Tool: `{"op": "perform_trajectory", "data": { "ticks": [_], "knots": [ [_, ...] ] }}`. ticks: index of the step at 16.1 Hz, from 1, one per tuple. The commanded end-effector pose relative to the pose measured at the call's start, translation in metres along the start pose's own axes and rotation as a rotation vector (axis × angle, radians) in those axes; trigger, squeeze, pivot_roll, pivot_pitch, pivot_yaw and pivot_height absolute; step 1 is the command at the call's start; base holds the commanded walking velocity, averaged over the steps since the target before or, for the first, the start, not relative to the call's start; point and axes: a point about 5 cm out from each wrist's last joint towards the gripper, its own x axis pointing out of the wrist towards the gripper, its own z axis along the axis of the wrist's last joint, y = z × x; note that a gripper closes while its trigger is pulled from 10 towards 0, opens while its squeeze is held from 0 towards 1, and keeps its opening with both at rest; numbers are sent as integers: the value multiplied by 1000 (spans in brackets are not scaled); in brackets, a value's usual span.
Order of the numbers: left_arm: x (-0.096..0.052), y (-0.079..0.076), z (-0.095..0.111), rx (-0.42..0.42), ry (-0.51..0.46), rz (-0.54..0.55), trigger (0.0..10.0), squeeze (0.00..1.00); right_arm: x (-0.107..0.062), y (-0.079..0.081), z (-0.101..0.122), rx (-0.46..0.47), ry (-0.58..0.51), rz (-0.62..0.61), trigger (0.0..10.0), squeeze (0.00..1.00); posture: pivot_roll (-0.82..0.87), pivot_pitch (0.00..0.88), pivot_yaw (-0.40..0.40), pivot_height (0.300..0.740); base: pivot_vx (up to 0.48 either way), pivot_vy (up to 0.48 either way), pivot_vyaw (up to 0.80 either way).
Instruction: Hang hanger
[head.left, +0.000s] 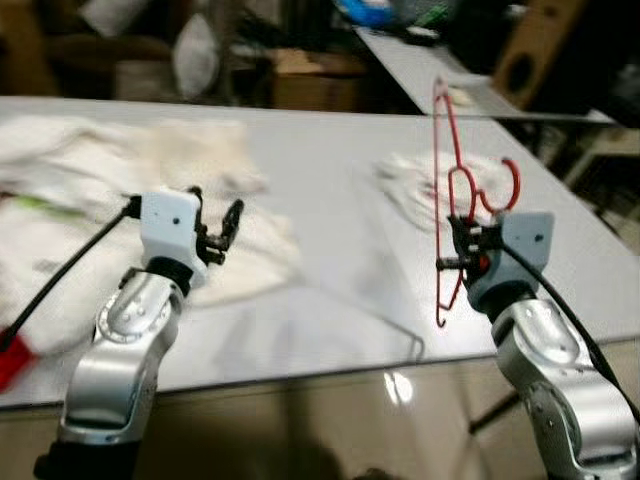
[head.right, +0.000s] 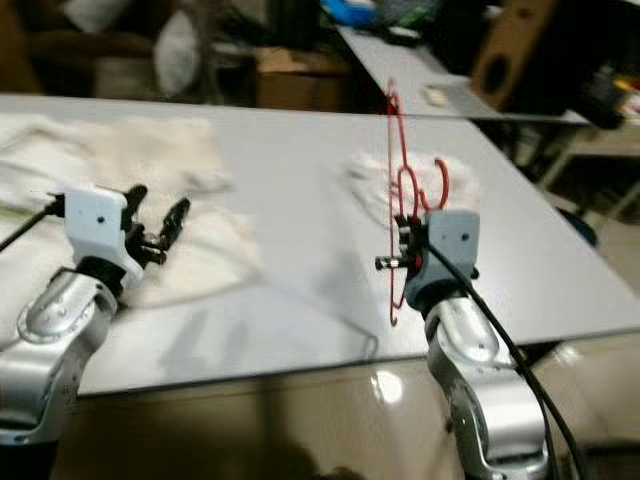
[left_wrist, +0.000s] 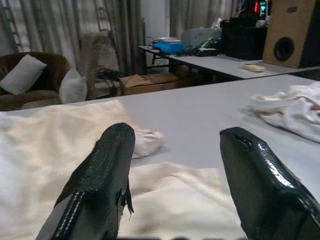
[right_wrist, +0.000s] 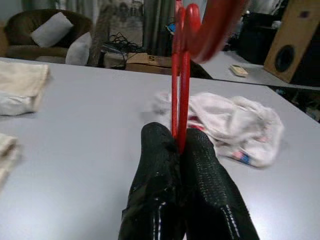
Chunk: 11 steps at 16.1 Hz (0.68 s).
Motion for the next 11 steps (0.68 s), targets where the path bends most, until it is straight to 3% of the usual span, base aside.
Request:
{"op": "perform_trajectory", "data": {
  "ticks": [1, 4, 5, 7, 11],
  "knots": [
    [1, -5, -1, -3, 4, -11, 10000, 0, 0, -8, -1, 3, 14, -39, 10000, 0, -46, 0, -62, 740, 0, -442, 0],
    [6, -5, 1, -18, -6, 0, 10000, 0, 3, -9, -2, -17, 15, -38, 10000, 0, -53, 0, -59, 740, 0, -274, 0],
    [5, -7, -4, -14, 8, 2, 10000, 0, 4, -11, -7, -112, 54, -22, 10000, 0, -53, 0, -59, 740, 0, 0, 0],
    [4, -8, -9, -25, 29, 0, 10000, 0, 4, -12, -10, -167, 71, -20, 10000, 0, -53, 0, -59, 740, 0, 0, 0],
    [2, -7, -18, -49, 51, -8, 10000, 0, 4, -7, -7, -112, 42, 18, 10000, 0, -59, 0, -64, 740, 214, 0, 0]
  ]
}}
